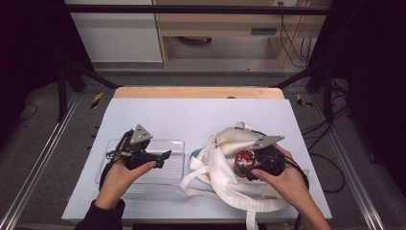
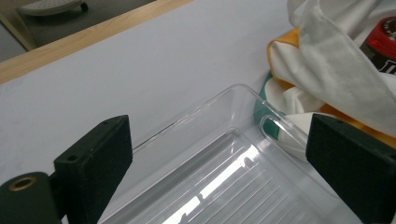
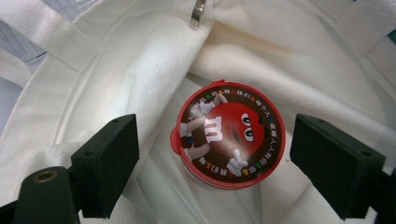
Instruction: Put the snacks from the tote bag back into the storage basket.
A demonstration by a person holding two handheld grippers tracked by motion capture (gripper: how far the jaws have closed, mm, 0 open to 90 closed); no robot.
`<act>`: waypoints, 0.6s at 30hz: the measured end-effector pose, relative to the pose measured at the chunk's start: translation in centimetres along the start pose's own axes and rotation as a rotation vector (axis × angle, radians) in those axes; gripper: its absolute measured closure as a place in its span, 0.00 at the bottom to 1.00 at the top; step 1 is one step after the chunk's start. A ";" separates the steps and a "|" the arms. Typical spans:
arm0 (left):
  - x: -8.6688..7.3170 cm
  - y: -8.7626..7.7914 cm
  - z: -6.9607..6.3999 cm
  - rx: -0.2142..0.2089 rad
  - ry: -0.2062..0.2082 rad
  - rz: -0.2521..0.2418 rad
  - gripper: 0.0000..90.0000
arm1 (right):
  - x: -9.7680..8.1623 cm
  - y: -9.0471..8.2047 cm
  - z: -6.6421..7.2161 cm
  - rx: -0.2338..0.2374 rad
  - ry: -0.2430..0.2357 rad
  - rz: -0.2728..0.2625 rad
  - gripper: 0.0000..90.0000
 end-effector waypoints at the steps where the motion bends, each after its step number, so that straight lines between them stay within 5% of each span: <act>1: -0.1 0.0 0.2 0.008 -0.011 0.001 0.08 | 0.0 0.0 0.0 0.004 0.004 0.009 0.17; 18: -0.3 -0.3 0.4 -0.001 -0.021 0.001 0.08 | -0.8 2.6 -1.0 0.000 0.018 0.078 0.17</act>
Point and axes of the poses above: each handheld gripper's, and its own axes: y roughly forward along the jaws, x roughly out of its top, z roughly to its left, the point moved 3 cm from there along y, roughly forward along the jaws, and after that the axes turned 15 degrees about -z, right-handed, at the moved point
